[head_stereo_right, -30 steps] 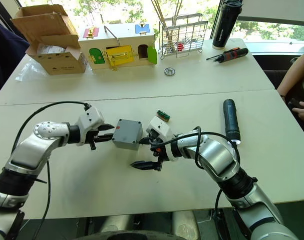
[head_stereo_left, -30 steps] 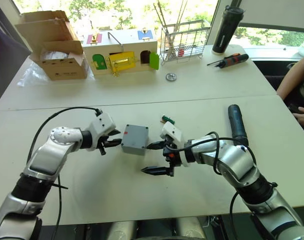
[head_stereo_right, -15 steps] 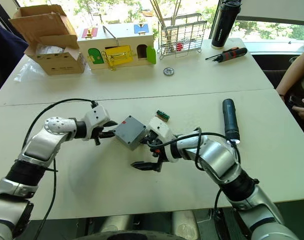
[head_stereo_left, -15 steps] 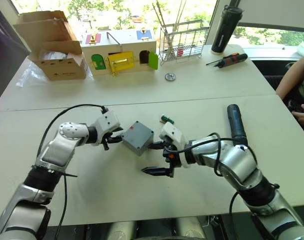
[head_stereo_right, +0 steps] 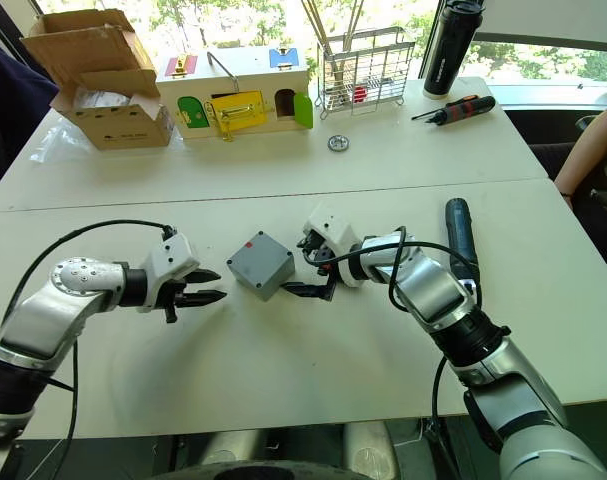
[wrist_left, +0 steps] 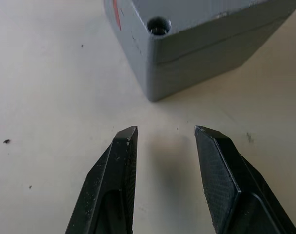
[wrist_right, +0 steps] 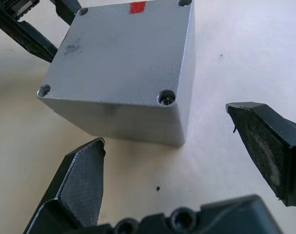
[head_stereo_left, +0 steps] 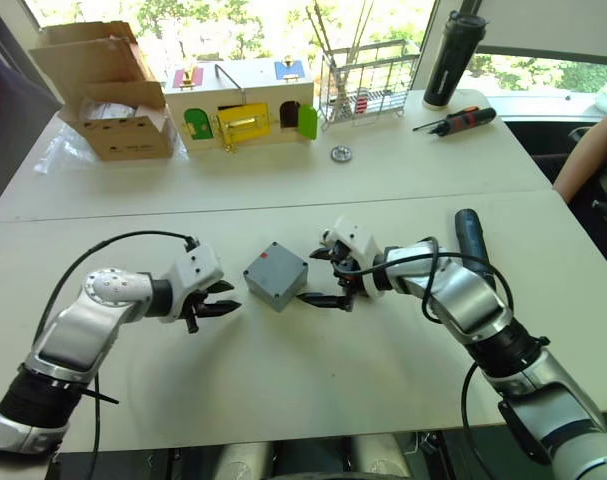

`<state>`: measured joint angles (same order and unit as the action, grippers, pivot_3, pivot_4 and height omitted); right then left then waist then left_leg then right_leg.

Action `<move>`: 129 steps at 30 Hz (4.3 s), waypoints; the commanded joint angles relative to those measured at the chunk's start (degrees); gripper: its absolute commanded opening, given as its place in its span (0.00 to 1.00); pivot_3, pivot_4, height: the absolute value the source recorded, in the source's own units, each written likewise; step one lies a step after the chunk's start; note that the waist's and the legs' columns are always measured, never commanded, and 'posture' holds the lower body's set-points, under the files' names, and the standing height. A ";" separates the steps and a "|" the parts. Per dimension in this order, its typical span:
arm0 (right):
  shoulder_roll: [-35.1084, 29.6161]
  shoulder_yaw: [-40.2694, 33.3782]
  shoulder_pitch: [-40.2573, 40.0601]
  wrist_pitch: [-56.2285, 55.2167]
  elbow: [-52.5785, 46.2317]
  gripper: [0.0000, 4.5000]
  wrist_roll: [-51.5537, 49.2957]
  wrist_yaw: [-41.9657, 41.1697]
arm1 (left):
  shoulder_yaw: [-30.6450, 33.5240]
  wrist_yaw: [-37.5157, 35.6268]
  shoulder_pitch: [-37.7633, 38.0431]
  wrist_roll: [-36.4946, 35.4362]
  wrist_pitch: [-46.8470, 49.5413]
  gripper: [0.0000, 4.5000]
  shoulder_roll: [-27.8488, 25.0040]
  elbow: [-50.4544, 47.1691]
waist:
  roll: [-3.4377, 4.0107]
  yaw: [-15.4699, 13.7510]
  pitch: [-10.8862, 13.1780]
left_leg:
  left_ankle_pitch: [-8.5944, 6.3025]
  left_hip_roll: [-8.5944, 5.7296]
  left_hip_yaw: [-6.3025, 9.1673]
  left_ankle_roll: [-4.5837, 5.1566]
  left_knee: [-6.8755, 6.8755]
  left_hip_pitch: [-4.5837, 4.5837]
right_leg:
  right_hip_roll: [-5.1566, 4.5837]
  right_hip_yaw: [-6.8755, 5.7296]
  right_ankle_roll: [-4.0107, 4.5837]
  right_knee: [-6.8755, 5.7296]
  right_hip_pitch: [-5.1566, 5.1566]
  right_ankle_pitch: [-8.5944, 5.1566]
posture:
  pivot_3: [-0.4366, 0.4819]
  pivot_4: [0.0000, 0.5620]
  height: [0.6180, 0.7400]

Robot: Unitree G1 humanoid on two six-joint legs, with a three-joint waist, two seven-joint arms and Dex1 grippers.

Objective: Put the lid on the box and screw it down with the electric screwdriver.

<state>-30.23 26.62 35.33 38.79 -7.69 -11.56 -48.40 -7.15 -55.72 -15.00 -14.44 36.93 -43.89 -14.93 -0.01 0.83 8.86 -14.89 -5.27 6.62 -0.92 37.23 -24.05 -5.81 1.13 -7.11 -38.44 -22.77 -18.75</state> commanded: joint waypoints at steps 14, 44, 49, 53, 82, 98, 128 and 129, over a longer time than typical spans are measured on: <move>2.42 -0.79 -5.11 8.10 -13.06 0.99 -1.80 0.33 | -0.17 4.91 -4.70 2.76 -5.51 0.42 3.43 5.53 | 0.00 0.08 0.00 | 0.00 0.00 0.01 -0.01 0.00 0.00 | 0.00 0.00 0.00 0.00 -0.01 0.00 | 0.48 0.27 1.00; -2.56 -20.29 -7.18 21.48 -25.01 0.99 -15.46 -1.38 | 6.43 1.17 -7.68 -1.33 -4.96 0.42 -0.50 6.66 | -0.01 -0.06 0.00 | 0.00 -0.02 0.02 -0.01 0.01 -0.01 | -0.04 -0.01 0.00 0.00 0.01 0.00 | 0.48 0.27 1.00; -4.45 -32.32 -5.21 23.61 -20.53 0.99 -20.89 0.40 | 8.50 -3.33 -10.12 -6.89 -0.64 0.42 -3.73 3.61 | -0.01 -0.10 0.00 | 0.00 0.02 0.04 0.00 -0.02 0.01 | -0.05 -0.01 0.00 0.01 0.03 0.00 | 0.48 0.27 1.00; -5.86 -27.26 -4.73 12.37 -9.84 0.99 -12.34 3.33 | 8.62 -4.33 -13.19 -11.96 3.83 0.42 -2.74 -0.12 | -0.02 -0.03 -0.01 | 0.00 -0.01 0.00 0.00 0.00 0.01 | -0.07 0.00 0.00 0.03 0.06 0.00 | 0.48 0.27 1.00; 7.70 -16.98 3.89 -13.03 21.82 0.62 2.42 4.85 | 3.00 -1.03 -11.92 -11.76 5.53 0.42 -2.63 -7.81 | -0.02 1.65 -0.01 | 0.02 0.00 -0.02 -0.03 -0.07 0.02 | 0.02 0.01 0.00 -0.02 -0.02 0.00 | 0.48 0.27 1.00; 7.85 -15.70 2.56 -12.76 21.94 0.01 4.43 4.30 | 2.69 -0.77 -12.44 -11.08 4.52 0.42 -2.42 -6.15 | -0.02 1.68 -0.01 | 0.02 0.00 -0.02 -0.03 -0.07 0.02 | 0.03 0.01 0.00 -0.02 -0.02 0.00 | 0.48 0.27 1.00; 8.29 -17.53 -0.01 -9.69 16.44 0.30 3.36 6.10 | 2.21 -0.39 -12.09 -10.85 3.68 0.42 -2.18 -5.75 | -0.02 1.68 -0.01 | 0.02 0.00 -0.02 -0.02 -0.06 0.02 | 0.03 0.01 0.00 -0.03 -0.02 0.00 | 0.48 0.27 1.00; 8.31 -17.53 0.19 -9.80 16.65 0.30 3.41 6.13 | 2.21 -0.35 -11.97 -10.85 3.70 0.42 -2.21 -5.89 | -0.02 1.67 -0.01 | 0.02 0.00 -0.02 -0.03 -0.06 0.02 | 0.03 0.01 0.00 -0.03 -0.02 0.00 | 0.48 0.27 1.00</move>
<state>-22.23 10.25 34.01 29.67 10.28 -7.62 -42.43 -5.54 -56.17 -26.72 -25.47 41.67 -45.97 -19.58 -0.02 2.50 8.85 -14.87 -5.27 6.60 -0.94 37.17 -24.03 -5.78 1.14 -7.11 -38.47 -22.79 -18.75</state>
